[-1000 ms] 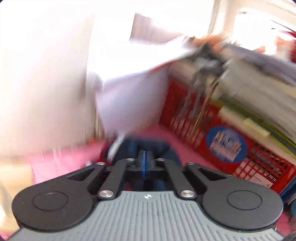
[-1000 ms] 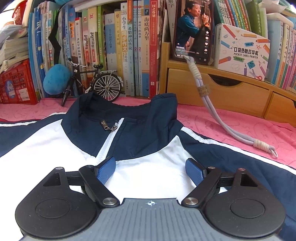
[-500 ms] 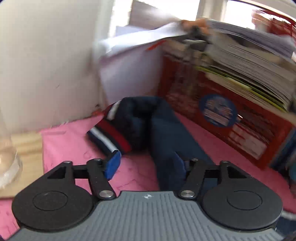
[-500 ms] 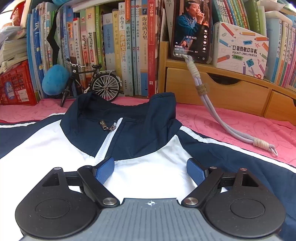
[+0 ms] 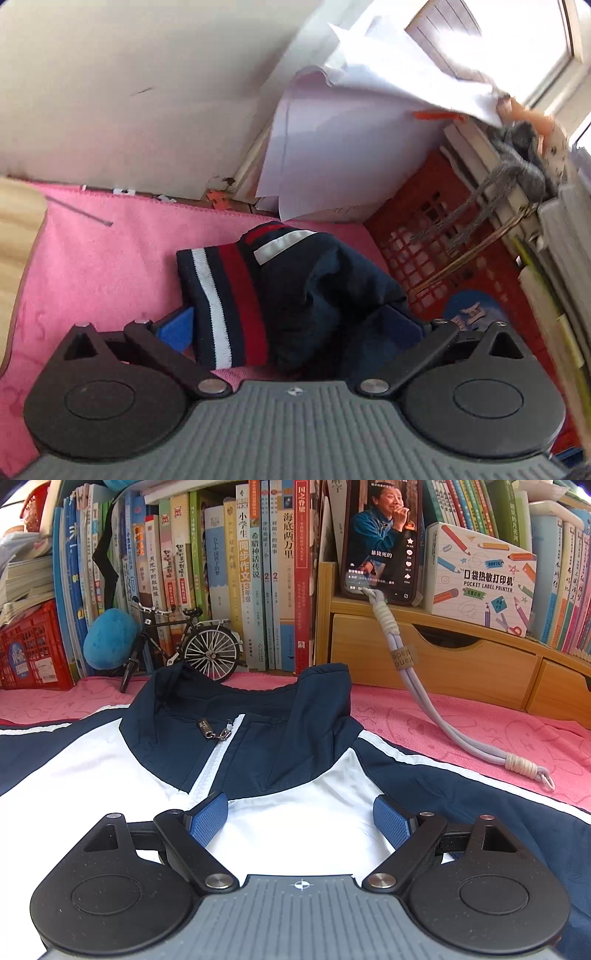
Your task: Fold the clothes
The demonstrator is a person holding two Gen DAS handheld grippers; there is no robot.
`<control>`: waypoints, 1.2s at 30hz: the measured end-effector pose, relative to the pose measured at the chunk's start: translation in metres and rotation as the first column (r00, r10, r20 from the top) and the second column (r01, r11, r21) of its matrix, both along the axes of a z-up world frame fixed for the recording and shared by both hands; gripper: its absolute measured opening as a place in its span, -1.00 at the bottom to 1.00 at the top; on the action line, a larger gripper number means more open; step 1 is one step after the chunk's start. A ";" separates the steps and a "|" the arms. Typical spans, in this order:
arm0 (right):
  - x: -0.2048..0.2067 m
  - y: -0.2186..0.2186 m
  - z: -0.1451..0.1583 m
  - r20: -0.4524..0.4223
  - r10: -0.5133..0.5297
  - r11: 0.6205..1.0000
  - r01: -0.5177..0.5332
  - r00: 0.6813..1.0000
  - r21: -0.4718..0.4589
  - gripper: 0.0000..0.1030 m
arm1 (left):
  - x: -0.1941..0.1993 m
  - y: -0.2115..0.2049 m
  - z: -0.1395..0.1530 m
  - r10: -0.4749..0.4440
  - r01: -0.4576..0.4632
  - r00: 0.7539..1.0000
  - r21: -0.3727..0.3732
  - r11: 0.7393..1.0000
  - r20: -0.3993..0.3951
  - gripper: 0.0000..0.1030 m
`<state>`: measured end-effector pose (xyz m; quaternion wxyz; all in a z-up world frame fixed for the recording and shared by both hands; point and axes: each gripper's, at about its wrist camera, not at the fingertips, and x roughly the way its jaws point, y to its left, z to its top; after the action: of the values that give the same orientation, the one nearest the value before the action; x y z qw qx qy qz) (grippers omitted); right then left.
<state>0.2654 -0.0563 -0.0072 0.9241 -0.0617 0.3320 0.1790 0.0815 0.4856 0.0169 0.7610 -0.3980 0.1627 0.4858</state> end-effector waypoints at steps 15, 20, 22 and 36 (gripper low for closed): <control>0.001 0.000 0.000 -0.004 -0.003 1.000 0.003 1.000 0.004 0.69 | 0.042 -0.137 0.041 -0.543 0.644 0.763 0.477 0.598 -0.350 -0.58; 0.001 0.000 0.000 -0.005 -0.005 1.000 0.005 1.000 0.005 0.69 | 0.009 -0.250 0.031 -0.678 0.852 0.433 0.516 0.091 -0.595 -0.53; 0.001 0.000 -0.001 -0.005 -0.005 1.000 0.005 1.000 0.005 0.69 | -0.006 -0.285 0.023 -0.627 0.863 0.357 0.502 -0.063 -0.693 -0.52; 0.002 -0.001 -0.001 -0.007 -0.012 1.000 0.012 1.000 0.005 0.74 | 0.083 -0.217 0.011 -0.570 0.834 0.550 0.436 0.338 -0.610 0.91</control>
<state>0.2673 -0.0572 -0.0080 0.9241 -0.0568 0.3351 0.1747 0.1648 0.2683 0.0281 0.9399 0.1223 0.2599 0.1845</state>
